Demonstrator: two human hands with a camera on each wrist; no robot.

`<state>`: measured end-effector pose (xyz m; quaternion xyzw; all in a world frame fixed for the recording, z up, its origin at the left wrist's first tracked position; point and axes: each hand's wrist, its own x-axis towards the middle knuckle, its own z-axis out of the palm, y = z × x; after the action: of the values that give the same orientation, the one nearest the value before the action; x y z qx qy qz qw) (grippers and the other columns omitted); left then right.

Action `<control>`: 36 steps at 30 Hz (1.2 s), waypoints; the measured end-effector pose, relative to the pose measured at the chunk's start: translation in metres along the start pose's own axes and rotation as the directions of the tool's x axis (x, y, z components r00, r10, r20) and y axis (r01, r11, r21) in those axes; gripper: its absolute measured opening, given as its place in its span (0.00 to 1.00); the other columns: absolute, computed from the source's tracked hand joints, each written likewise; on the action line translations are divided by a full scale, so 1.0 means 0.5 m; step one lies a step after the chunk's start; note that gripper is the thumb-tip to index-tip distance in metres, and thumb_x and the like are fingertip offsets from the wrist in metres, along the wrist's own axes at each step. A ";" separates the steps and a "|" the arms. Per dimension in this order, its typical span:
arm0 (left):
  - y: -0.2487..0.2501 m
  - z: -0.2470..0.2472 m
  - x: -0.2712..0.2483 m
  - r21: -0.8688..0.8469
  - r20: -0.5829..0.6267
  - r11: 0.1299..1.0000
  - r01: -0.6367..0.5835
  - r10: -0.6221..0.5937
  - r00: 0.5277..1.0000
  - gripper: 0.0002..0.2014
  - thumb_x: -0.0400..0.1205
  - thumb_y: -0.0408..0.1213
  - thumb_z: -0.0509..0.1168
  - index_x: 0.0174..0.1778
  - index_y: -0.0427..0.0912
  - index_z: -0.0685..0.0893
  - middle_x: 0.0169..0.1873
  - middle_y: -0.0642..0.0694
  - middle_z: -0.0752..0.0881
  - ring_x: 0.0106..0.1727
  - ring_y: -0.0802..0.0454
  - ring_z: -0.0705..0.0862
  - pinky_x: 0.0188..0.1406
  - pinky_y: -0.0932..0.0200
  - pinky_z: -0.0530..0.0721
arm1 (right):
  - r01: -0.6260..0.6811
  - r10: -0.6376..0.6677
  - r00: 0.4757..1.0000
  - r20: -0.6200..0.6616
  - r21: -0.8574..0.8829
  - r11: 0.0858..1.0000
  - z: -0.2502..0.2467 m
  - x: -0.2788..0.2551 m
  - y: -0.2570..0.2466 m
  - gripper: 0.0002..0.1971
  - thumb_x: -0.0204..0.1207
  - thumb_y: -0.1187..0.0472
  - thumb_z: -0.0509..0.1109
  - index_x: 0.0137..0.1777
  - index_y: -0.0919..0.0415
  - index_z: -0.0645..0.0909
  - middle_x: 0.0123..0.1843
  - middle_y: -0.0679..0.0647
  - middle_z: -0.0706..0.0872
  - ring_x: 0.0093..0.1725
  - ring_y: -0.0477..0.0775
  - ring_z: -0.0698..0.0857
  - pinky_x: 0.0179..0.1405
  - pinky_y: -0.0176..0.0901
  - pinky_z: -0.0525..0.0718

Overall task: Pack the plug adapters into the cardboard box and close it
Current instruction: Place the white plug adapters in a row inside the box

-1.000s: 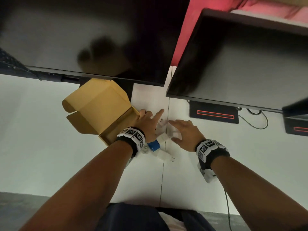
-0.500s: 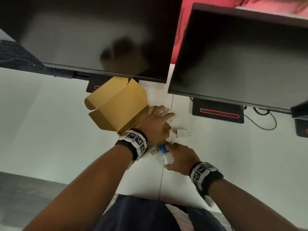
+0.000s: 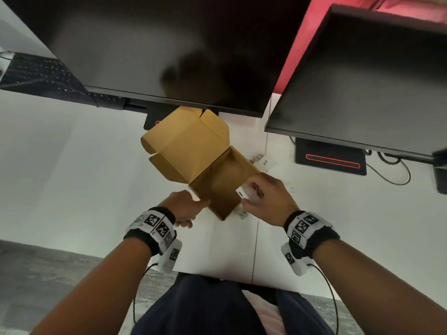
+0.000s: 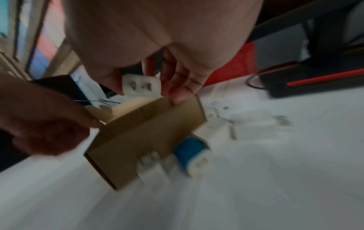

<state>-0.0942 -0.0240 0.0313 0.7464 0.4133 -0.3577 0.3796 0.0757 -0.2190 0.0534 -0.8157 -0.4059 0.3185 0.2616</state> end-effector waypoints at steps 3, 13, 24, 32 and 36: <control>-0.028 0.000 0.016 -0.255 -0.022 0.967 0.016 -0.022 1.000 0.28 0.81 0.67 0.68 0.62 0.46 0.78 0.44 0.39 0.95 0.34 0.48 0.93 0.35 0.57 0.91 | 0.072 -0.064 0.995 0.077 -0.104 0.992 0.030 0.047 -0.044 0.13 0.74 0.53 0.77 0.47 0.54 0.75 0.39 0.46 0.76 0.37 0.43 0.73 0.33 0.41 0.72; -0.016 0.008 0.052 -0.628 -0.057 0.775 -0.071 0.044 0.997 0.18 0.80 0.45 0.70 0.66 0.49 0.81 0.58 0.41 0.91 0.52 0.47 0.94 0.40 0.51 0.96 | -0.040 0.105 0.986 0.133 -0.422 0.906 0.134 0.138 -0.085 0.07 0.78 0.57 0.74 0.39 0.51 0.81 0.37 0.49 0.79 0.41 0.52 0.78 0.41 0.44 0.76; 0.033 -0.023 0.093 -0.538 -0.115 0.843 -0.007 -0.065 0.991 0.13 0.83 0.33 0.67 0.63 0.46 0.82 0.55 0.43 0.88 0.49 0.46 0.91 0.35 0.50 0.97 | 0.011 -0.011 0.999 -0.051 0.009 1.000 0.035 0.121 -0.034 0.08 0.80 0.59 0.72 0.56 0.54 0.89 0.48 0.48 0.91 0.45 0.43 0.87 0.51 0.36 0.85; 0.044 -0.028 0.093 -0.583 -0.054 0.811 0.040 -0.088 0.995 0.09 0.85 0.32 0.66 0.58 0.49 0.82 0.58 0.42 0.88 0.56 0.41 0.90 0.44 0.37 0.97 | -0.255 0.250 0.966 -0.057 -0.320 0.913 -0.071 0.149 0.119 0.27 0.78 0.69 0.69 0.75 0.48 0.78 0.74 0.61 0.74 0.73 0.65 0.75 0.67 0.51 0.79; 0.046 -0.035 0.085 -0.594 -0.022 0.804 0.023 -0.045 0.999 0.12 0.86 0.27 0.62 0.56 0.50 0.82 0.56 0.43 0.89 0.57 0.41 0.91 0.52 0.32 0.95 | -0.184 0.259 0.959 0.118 -0.438 0.880 -0.076 0.144 0.145 0.40 0.78 0.72 0.70 0.85 0.41 0.64 0.87 0.57 0.60 0.83 0.67 0.62 0.75 0.59 0.75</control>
<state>-0.0526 -0.0028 0.0095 0.5890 0.5243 -0.2045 0.5800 0.1729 -0.2044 0.0067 -0.8632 -0.3901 0.3203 0.0045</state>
